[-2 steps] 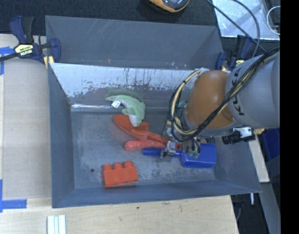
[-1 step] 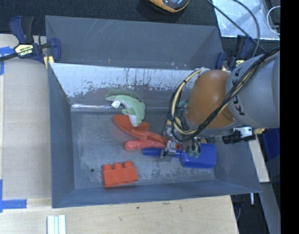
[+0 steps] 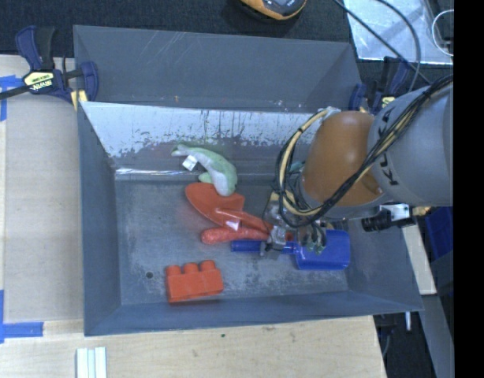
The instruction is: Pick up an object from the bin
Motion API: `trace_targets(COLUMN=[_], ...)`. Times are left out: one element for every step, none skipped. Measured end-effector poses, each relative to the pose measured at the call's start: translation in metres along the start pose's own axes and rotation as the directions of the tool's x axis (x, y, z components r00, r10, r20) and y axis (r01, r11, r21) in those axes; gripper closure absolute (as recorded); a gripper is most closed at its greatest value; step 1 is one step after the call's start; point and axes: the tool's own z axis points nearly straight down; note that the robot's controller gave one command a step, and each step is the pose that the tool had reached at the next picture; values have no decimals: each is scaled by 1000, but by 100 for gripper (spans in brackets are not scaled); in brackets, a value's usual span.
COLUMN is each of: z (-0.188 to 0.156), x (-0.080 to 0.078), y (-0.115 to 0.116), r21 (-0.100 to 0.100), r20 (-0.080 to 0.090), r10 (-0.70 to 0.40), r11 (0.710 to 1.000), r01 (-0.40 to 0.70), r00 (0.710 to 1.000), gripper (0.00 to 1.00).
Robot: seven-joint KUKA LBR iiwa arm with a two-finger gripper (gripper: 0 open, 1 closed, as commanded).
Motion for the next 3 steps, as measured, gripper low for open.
trace_targets(z=[-10,-21,-32], x=[0,-1,0], y=[0,0,0], r21=[0,0,0], r20=[0,2,-2], r10=[0,0,0], r11=[1000,1000,1000], r01=[0,0,0], r00=[1000,1000,1000], gripper=[100,100,100])
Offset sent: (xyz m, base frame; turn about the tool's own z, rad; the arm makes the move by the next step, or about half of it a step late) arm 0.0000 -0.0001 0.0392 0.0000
